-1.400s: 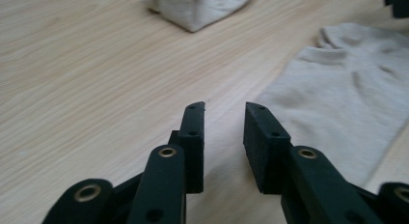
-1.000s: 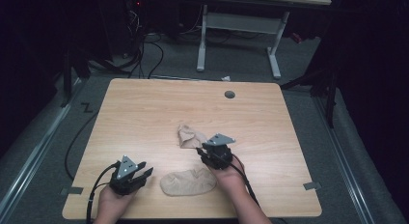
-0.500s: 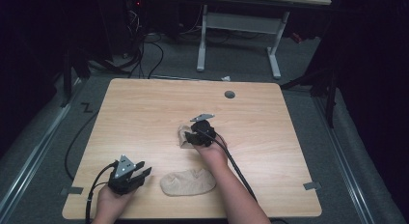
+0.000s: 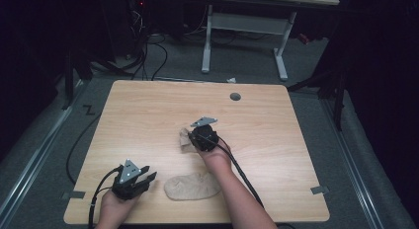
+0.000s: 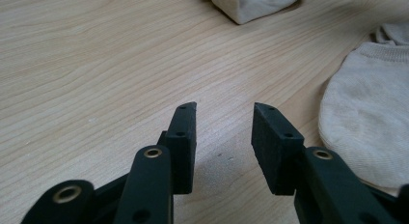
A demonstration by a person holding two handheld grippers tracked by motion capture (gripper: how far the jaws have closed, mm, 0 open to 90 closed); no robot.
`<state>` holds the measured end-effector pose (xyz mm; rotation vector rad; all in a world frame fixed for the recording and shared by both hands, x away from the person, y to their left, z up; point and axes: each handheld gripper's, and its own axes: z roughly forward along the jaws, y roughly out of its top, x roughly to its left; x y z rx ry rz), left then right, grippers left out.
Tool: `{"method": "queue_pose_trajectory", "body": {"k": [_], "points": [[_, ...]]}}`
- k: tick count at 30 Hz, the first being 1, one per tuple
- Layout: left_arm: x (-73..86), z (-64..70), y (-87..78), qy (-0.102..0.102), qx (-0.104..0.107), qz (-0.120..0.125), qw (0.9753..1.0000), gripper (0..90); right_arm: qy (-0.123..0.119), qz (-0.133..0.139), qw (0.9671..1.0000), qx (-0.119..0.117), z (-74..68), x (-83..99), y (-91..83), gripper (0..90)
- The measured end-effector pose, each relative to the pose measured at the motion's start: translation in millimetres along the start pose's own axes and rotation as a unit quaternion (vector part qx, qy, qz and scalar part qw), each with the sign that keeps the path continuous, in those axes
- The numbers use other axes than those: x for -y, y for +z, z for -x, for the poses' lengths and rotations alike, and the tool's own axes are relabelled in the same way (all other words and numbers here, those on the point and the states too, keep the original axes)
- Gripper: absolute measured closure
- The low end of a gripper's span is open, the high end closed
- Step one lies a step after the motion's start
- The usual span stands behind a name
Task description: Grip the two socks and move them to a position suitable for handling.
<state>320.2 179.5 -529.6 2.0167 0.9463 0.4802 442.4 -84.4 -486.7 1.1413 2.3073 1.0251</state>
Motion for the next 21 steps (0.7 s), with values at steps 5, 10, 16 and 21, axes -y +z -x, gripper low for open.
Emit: {"method": "queue_pose_trajectory", "body": {"k": [5, 10, 16, 21], "points": [[-0.2, 1.1, 0.2, 0.001, 0.002, -0.002, 1.0000, 61.8, -0.006, 0.026, 0.9996, -0.009, -8.1, -13.0, -19.3, 86.9], [-0.2, 1.4, 0.3, 0.000, 0.001, 0.000, 1.0000, 61.8, -0.015, 0.056, 0.9981, -0.020, -16.6, -28.5, -37.3, 87.0], [-0.1, -0.9, -1.2, -0.004, -0.001, 0.002, 1.0000, 61.9, -0.015, 0.099, 0.9943, -0.037, -26.7, -45.1, -61.0, 87.0], [-0.1, -1.5, -1.7, -0.005, 0.000, 0.002, 1.0000, 62.0, -0.013, 0.088, 0.9958, -0.018, -17.2, -35.4, -64.1, 86.9]]}}
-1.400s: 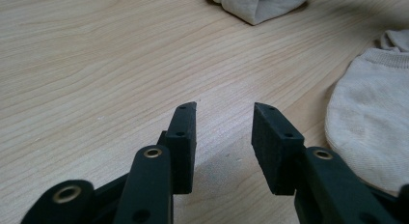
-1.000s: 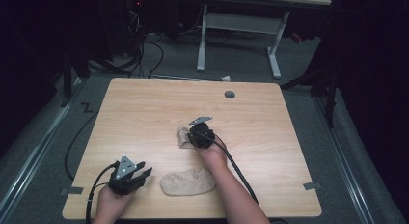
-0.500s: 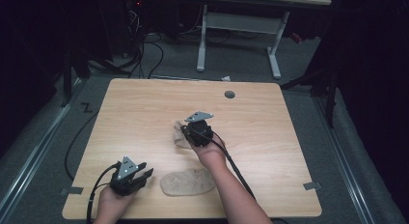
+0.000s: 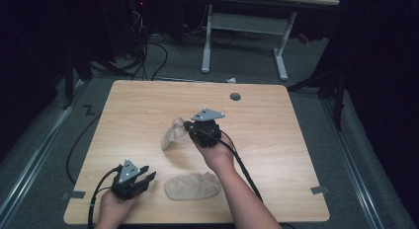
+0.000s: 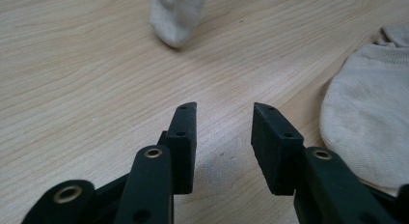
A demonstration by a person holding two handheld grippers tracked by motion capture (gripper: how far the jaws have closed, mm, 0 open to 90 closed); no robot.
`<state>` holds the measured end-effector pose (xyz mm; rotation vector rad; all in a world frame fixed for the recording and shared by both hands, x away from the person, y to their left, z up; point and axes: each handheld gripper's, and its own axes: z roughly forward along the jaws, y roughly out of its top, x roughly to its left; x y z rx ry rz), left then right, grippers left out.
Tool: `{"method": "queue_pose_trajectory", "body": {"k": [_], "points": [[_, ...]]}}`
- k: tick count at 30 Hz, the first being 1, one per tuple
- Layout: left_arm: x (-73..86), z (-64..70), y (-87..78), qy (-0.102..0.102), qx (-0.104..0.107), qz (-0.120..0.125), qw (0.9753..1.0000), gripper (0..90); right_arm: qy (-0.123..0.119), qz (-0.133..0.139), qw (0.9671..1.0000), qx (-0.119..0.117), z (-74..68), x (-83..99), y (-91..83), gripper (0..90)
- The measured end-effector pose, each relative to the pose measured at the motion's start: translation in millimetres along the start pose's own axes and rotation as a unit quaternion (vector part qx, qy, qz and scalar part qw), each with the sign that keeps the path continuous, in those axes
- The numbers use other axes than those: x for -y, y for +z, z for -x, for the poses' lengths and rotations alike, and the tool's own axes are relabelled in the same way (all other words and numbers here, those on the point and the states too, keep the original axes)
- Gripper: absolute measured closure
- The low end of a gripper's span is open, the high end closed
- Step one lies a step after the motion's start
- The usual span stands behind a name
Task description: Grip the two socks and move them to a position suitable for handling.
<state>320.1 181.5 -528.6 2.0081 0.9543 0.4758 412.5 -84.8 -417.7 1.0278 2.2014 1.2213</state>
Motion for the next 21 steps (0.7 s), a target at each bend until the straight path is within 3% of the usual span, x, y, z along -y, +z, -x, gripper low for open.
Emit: {"method": "queue_pose_trajectory", "body": {"k": [11, 21], "points": [[-0.4, 4.1, 3.5, 0.007, 0.001, -0.006, 1.0000, 62.0, 0.052, -0.059, 0.9963, 0.033, 38.3, 72.8, -8.6, 86.8], [0.2, 5.9, 3.3, 0.010, 0.000, -0.009, 0.9999, 62.2, 0.081, -0.089, 0.9918, 0.045, 55.2, 112.3, -10.3, 86.3]]}}
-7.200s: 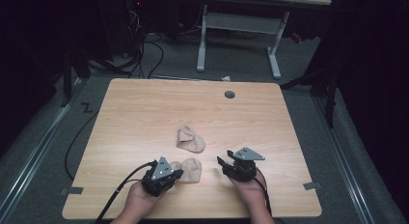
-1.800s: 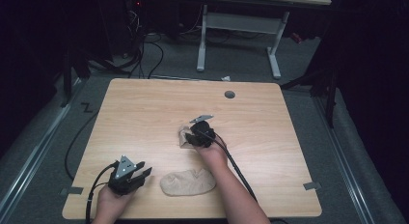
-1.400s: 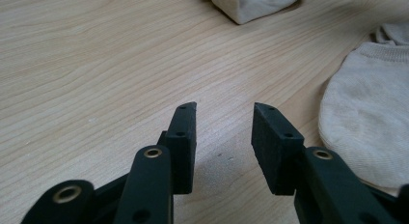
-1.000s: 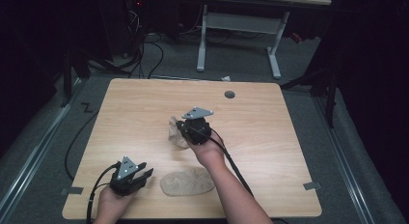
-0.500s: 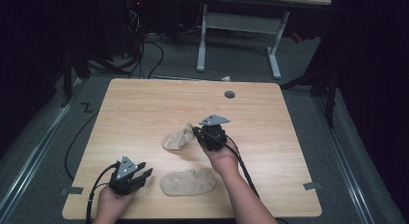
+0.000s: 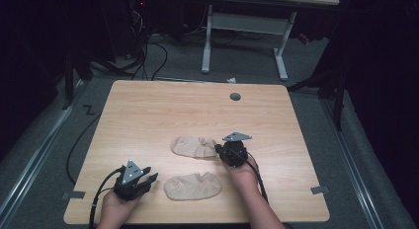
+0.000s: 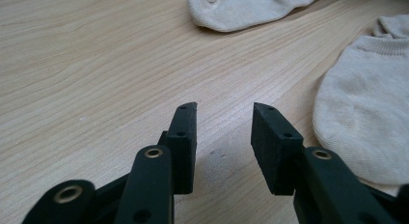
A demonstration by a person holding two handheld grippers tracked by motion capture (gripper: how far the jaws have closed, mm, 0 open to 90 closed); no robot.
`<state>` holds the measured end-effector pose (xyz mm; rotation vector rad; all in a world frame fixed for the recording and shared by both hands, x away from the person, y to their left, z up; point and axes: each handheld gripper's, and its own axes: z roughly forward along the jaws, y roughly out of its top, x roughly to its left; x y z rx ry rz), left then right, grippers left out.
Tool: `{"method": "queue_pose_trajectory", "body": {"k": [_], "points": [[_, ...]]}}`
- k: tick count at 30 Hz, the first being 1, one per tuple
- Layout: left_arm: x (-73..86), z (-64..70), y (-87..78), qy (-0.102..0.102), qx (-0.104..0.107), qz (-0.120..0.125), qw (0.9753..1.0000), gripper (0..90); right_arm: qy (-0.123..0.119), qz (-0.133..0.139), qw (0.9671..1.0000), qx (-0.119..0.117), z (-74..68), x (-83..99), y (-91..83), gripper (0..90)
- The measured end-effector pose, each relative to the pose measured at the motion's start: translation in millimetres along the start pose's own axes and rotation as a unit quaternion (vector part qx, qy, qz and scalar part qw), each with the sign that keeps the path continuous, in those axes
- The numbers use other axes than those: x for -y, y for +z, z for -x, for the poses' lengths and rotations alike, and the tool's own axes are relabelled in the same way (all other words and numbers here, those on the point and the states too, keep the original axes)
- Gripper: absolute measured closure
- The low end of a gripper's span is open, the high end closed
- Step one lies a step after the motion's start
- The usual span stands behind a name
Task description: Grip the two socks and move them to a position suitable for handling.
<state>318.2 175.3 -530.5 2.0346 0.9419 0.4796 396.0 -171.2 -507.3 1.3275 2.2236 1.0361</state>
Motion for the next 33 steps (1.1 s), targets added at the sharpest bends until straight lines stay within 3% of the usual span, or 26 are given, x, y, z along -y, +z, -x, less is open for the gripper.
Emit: {"method": "queue_pose_trajectory", "body": {"k": [12, 23, 33], "points": [[-0.4, 2.6, -0.4, 0.003, 0.004, -0.002, 1.0000, 62.1, 0.003, -0.015, 0.9999, 0.006, 4.7, 16.4, 6.9, 84.7], [-0.3, 3.7, -0.3, 0.005, 0.005, 0.000, 1.0000, 62.1, 0.005, -0.020, 0.9998, 0.006, 8.2, 17.6, 8.4, 82.9], [-3.4, -5.1, 2.1, 0.004, -0.004, -0.001, 1.0000, 61.1, 0.009, -0.003, 0.9999, 0.007, 11.4, 14.9, 0.8, 74.3]]}}
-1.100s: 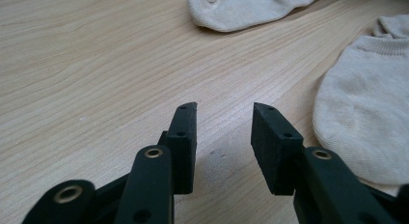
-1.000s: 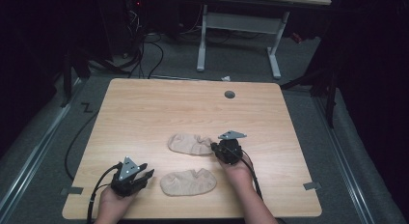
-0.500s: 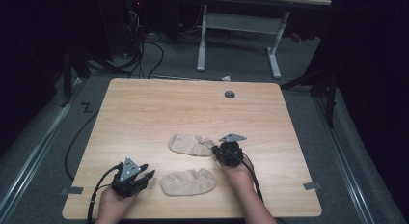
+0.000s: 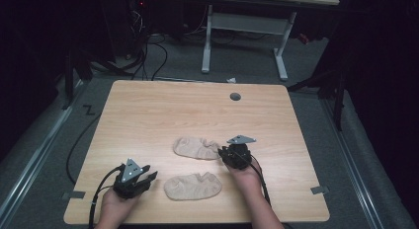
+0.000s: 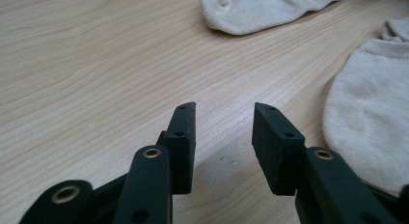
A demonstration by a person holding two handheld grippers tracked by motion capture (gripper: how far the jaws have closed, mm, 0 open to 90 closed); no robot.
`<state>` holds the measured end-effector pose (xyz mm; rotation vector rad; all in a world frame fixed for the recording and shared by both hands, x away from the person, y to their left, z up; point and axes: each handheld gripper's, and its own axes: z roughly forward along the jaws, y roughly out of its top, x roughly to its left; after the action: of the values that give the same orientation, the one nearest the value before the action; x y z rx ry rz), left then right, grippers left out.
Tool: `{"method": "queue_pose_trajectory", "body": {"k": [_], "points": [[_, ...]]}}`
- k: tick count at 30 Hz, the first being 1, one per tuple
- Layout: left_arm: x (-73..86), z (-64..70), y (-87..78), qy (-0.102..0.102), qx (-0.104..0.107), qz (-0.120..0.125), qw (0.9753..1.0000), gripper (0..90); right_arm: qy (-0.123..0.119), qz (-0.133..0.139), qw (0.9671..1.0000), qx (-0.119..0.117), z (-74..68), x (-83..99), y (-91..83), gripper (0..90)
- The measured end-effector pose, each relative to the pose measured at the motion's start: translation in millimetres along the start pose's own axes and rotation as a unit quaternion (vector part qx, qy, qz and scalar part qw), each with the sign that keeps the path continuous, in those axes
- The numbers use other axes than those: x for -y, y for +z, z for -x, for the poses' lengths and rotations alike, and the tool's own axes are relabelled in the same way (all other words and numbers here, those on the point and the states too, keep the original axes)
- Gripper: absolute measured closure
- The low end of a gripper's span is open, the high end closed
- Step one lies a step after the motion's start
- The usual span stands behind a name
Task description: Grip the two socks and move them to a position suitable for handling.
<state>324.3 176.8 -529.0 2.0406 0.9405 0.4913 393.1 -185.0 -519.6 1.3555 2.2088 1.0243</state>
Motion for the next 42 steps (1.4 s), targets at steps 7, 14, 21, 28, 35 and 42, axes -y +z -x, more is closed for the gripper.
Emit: {"method": "queue_pose_trajectory", "body": {"k": [7, 14, 21, 28, 35, 42], "points": [[-3.7, -2.3, 3.5, 0.006, -0.012, -0.006, 0.9999, 59.6, -0.014, 0.011, 0.9998, 0.007, -4.5, 0.4, -6.1, 64.3], [-22.2, -2.8, 14.8, 0.009, -0.006, -0.026, 0.9996, 55.2, -0.022, 0.019, 0.9996, -0.003, -4.7, 3.7, -12.1, 62.3], [-51.6, -1.6, 32.3, 0.001, 0.003, -0.012, 0.9999, 54.8, -0.010, 0.026, 0.9996, -0.012, 2.6, 8.7, -13.2, 63.2], [-83.5, -4.9, 60.2, 0.013, 0.007, -0.015, 0.9998, 54.8, 0.001, 0.027, 0.9996, 0.000, 7.5, 8.7, -12.8, 66.8], [-93.8, -4.0, 91.2, 0.018, 0.009, -0.038, 0.9991, 54.8, 0.005, 0.029, 0.9995, -0.006, 7.8, 7.7, -10.0, 67.2], [-90.5, -7.0, 107.6, -0.009, 0.010, -0.055, 0.9984, 61.1, 0.003, -0.002, 0.9999, -0.016, 6.0, 5.2, 5.0, 67.7]]}}
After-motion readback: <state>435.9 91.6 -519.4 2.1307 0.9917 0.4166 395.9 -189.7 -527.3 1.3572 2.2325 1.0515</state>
